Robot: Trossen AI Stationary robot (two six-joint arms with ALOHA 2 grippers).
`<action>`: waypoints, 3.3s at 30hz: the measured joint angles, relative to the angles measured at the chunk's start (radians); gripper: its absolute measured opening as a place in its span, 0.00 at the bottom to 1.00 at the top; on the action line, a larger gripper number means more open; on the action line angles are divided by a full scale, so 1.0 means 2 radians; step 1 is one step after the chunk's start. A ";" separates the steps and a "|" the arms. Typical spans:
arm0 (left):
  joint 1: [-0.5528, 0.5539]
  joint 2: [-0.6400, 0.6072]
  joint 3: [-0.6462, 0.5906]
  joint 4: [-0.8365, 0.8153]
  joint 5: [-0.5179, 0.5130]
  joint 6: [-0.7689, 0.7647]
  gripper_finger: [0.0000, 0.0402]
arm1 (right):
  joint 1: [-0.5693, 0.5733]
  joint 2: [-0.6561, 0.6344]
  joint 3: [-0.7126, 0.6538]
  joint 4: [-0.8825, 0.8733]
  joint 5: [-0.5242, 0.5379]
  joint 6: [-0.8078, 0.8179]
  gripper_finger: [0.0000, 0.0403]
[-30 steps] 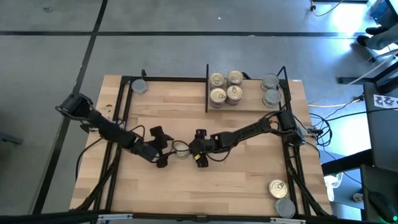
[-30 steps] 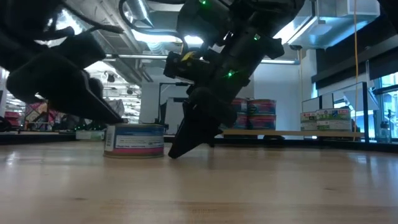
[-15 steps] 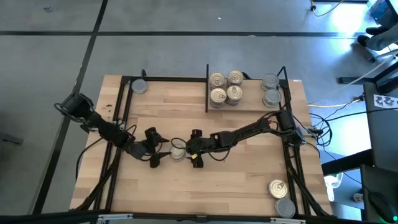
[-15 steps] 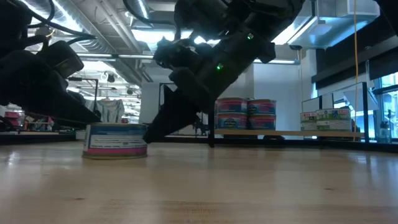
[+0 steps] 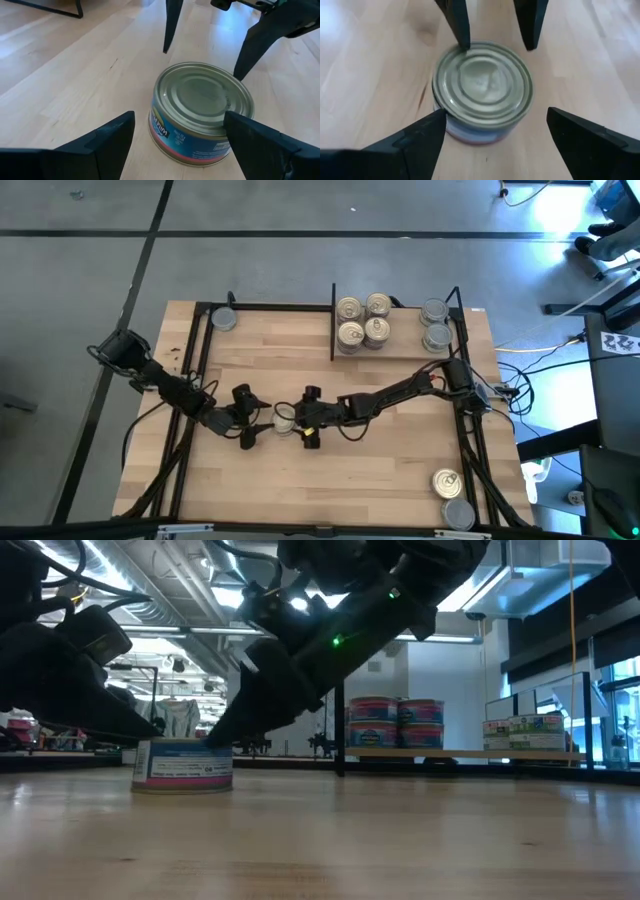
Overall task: Stack canned seafood by type on shelf
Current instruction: Put the blue tuna can on the shelf
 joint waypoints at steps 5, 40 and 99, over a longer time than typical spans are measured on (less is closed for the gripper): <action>0.000 0.000 0.000 0.000 0.000 0.000 0.76 | -0.001 0.000 0.002 0.037 0.012 -0.022 0.85; -0.002 -0.081 0.000 -0.127 0.073 0.063 0.76 | -0.004 0.018 0.001 -0.019 -0.062 0.047 0.85; 0.004 -0.009 0.004 -0.010 0.035 0.331 0.76 | -0.040 0.065 0.133 -0.146 -0.153 0.325 0.85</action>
